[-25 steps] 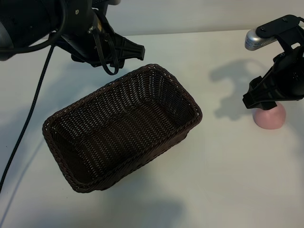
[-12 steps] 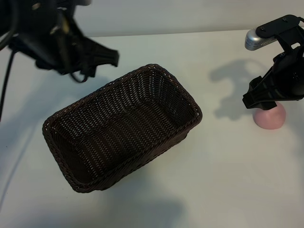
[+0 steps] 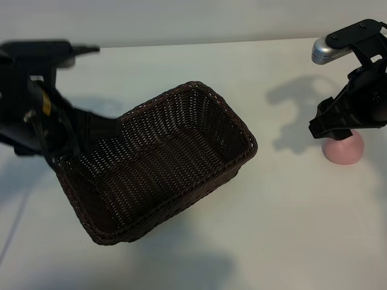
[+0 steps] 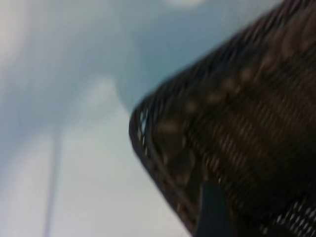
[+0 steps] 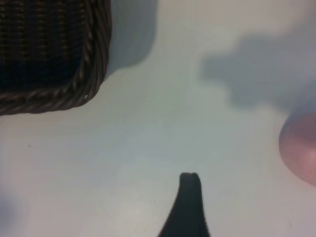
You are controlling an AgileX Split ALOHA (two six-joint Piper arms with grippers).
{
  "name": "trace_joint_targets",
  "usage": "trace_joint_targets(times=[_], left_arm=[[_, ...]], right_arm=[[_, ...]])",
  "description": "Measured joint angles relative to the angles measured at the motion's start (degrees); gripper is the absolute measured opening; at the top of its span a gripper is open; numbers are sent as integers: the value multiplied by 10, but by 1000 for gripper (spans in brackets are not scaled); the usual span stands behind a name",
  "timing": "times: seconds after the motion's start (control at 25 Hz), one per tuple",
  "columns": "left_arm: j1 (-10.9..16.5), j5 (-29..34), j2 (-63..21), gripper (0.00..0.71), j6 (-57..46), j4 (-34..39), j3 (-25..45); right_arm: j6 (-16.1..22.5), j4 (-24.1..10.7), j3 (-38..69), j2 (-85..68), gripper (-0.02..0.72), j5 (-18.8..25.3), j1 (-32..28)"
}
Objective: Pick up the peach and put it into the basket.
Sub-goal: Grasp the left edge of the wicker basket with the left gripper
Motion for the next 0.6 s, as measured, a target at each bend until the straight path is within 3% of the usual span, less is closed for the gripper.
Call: trace_joint_targets(times=[0.16, 0.44, 0.6], left_arm=[[0, -19, 0, 500, -48, 10, 32], [0, -103, -1, 500, -247, 80, 130], [0, -140, -1, 500, -282, 84, 158]], right_arm=[[0, 0, 0, 0, 595, 0, 0], [0, 0, 0, 0, 595, 0, 0], [0, 0, 0, 0, 595, 2, 0]])
